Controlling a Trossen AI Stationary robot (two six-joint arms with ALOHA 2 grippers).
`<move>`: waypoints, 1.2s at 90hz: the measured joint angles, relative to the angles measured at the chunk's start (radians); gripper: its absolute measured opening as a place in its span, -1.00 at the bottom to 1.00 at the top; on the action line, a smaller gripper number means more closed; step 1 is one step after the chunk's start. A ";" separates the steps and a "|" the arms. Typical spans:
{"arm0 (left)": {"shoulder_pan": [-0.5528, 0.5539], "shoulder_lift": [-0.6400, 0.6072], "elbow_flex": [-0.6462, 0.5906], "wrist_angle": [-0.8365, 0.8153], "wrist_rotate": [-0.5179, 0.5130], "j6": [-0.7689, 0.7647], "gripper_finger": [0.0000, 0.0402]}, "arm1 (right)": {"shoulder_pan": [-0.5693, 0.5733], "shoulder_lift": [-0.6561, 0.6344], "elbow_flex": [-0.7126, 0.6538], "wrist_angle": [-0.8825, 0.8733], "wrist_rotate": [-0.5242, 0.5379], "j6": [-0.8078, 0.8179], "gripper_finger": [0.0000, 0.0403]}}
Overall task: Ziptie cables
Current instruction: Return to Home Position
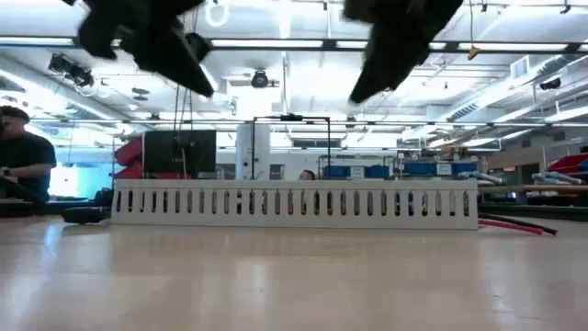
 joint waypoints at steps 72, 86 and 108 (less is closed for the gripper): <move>0.007 -0.727 -0.417 0.168 -0.149 -0.091 -1.00 | -0.067 -0.680 -0.674 0.622 -0.066 -0.026 -1.00; 0.008 -0.811 -0.423 0.068 -0.212 -0.089 -1.00 | -0.133 -0.728 -0.744 0.645 -0.078 -0.037 -1.00; 0.008 -0.904 -0.430 0.083 -0.214 -0.064 -1.00 | -0.341 -0.800 -0.882 0.869 -0.307 0.023 -1.00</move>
